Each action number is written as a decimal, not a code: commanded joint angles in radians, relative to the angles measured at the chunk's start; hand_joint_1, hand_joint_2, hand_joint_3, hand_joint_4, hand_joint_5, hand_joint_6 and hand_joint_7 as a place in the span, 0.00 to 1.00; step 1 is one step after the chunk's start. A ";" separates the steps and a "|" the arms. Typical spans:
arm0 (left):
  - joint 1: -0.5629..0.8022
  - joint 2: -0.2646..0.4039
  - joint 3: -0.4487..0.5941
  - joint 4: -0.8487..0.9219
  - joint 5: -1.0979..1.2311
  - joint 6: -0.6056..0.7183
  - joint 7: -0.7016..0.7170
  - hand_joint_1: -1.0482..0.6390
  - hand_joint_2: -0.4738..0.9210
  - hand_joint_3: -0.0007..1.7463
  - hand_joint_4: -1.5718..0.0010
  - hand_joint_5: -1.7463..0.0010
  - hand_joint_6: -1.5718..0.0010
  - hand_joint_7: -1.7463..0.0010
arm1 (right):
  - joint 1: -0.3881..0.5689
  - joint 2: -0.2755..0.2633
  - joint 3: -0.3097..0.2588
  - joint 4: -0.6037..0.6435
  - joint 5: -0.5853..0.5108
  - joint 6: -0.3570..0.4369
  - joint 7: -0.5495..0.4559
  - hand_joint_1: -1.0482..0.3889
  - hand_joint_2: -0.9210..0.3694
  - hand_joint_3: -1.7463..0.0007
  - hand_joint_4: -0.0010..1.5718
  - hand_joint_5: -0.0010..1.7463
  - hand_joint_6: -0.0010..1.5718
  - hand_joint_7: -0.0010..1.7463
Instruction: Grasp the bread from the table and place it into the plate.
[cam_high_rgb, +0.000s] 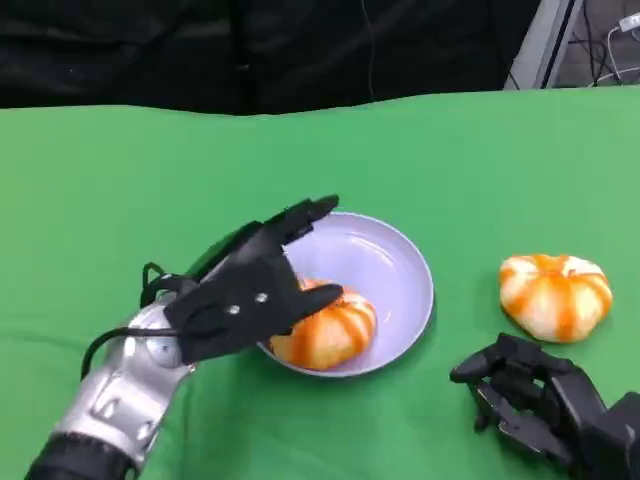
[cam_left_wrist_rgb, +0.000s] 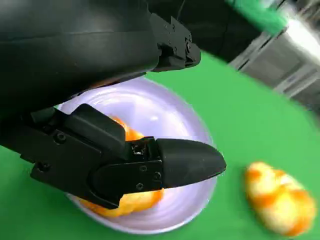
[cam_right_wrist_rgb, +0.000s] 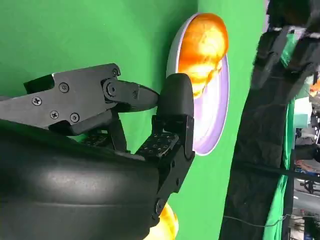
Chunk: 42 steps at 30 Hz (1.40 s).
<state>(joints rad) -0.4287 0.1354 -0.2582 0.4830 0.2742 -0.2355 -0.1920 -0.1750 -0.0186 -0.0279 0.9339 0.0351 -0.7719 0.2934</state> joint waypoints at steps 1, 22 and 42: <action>0.040 -0.005 0.071 -0.005 -0.101 -0.100 0.002 0.11 1.00 0.40 0.89 0.97 0.88 0.98 | 0.017 -0.011 -0.001 0.013 0.000 0.016 0.005 0.53 0.00 0.74 0.41 1.00 0.49 0.56; 0.212 -0.125 0.379 0.004 -0.694 -0.180 -0.384 0.16 1.00 0.29 0.70 0.97 0.72 0.98 | 0.004 -0.018 -0.009 0.028 0.005 0.005 0.013 0.53 0.00 0.75 0.43 1.00 0.50 0.57; 0.352 -0.114 0.495 0.009 -0.797 -0.211 -0.516 0.16 1.00 0.27 0.60 0.97 0.66 0.98 | 0.013 -0.023 -0.010 0.016 0.007 0.008 0.014 0.53 0.00 0.75 0.43 1.00 0.50 0.57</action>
<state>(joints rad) -0.1474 -0.0111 0.1799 0.4823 -0.4709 -0.4187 -0.6529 -0.1827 -0.0215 -0.0297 0.9470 0.0372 -0.7775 0.3052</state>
